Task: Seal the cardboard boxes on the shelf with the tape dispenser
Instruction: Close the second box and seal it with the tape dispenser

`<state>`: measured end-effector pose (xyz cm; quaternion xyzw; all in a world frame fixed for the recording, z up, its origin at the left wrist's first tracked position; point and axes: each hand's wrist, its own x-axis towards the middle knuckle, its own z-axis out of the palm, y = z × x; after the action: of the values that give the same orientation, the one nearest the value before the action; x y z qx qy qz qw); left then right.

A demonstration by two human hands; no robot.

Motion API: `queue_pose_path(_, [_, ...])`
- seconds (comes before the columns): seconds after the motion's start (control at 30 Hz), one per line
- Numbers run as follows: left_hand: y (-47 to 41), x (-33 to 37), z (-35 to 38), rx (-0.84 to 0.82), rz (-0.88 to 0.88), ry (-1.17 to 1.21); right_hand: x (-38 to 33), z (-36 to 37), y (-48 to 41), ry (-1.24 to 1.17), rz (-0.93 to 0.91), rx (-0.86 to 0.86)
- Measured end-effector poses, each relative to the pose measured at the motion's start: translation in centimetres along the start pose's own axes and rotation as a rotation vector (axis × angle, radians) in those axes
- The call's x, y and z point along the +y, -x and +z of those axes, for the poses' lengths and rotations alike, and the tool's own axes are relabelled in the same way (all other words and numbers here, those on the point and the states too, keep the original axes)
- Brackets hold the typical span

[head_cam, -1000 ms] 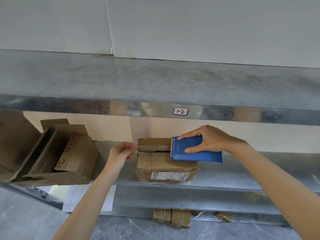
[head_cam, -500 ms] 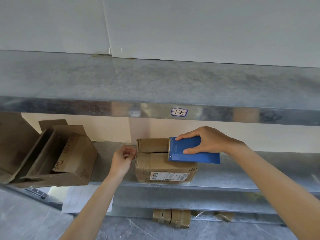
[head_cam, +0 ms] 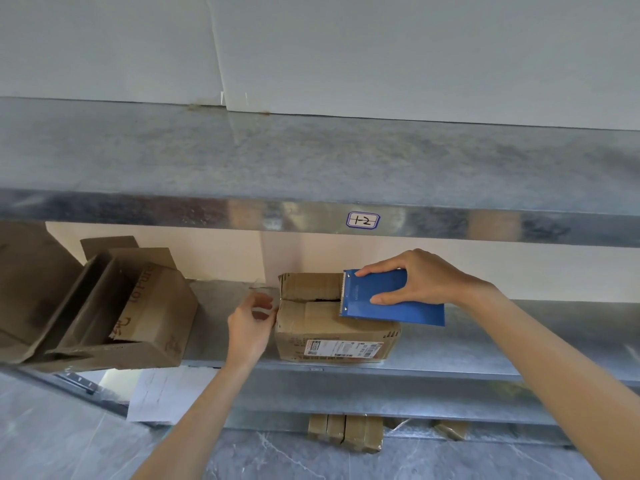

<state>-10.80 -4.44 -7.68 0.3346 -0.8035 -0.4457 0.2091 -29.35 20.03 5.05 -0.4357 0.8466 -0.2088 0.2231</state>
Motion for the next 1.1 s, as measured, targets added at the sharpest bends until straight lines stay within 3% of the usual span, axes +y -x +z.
queue_pose_path(0.1, [-0.7,0.3,-0.6,0.000,0.078,-0.030,0.0,0.0,0.0,0.005,-0.004,-0.005])
queue_pose_path(0.2, [-1.6,1.8,-1.0,-0.025,0.269,-0.050,-0.1,-0.1,0.0,0.010,-0.003,-0.015])
queue_pose_path(0.37, [-1.3,4.3,0.0,-0.425,0.417,-0.327,0.0,-0.4,0.0,0.005,-0.010,-0.058])
queue_pose_path(0.5, [-1.5,4.0,1.3,-0.526,0.478,-0.499,0.2,-0.8,0.0,-0.041,-0.014,-0.133])
queue_pose_path(0.8, [-1.4,3.2,2.1,-0.455,0.474,-0.377,0.8,-1.3,-0.1,-0.118,-0.022,-0.309])
queue_pose_path(1.1, [-1.4,3.0,2.2,-0.425,0.477,-0.313,1.0,-1.9,0.0,-0.146,-0.047,-0.245])
